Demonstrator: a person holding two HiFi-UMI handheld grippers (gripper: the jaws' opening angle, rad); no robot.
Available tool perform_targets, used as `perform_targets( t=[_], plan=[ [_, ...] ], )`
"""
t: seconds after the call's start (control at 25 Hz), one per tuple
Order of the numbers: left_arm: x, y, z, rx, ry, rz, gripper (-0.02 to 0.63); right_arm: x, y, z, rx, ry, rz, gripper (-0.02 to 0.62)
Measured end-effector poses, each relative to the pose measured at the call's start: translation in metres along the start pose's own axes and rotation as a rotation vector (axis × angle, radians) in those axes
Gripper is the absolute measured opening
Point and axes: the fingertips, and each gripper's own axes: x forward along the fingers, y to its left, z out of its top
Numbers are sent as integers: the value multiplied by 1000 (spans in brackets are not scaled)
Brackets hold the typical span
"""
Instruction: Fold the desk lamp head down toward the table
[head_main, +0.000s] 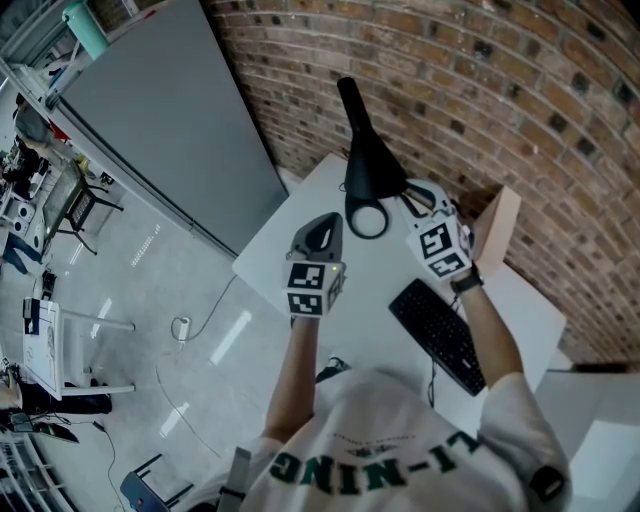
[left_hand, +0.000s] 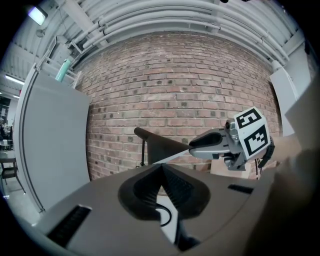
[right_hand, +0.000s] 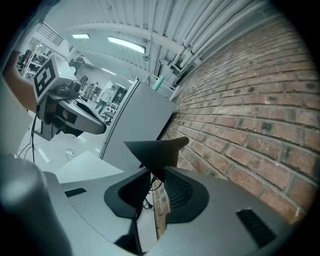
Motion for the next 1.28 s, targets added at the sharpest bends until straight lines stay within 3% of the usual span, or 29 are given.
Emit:
perform_targets(
  t=[0.36, 1.28],
  plan=[
    [3, -3, 4, -6, -18, -14, -6, 4, 5, -10, -1, 28, 18, 83],
    [20, -7, -24, -29, 48, -25, -6, 33, 23, -52, -14, 63, 46, 106]
  ],
)
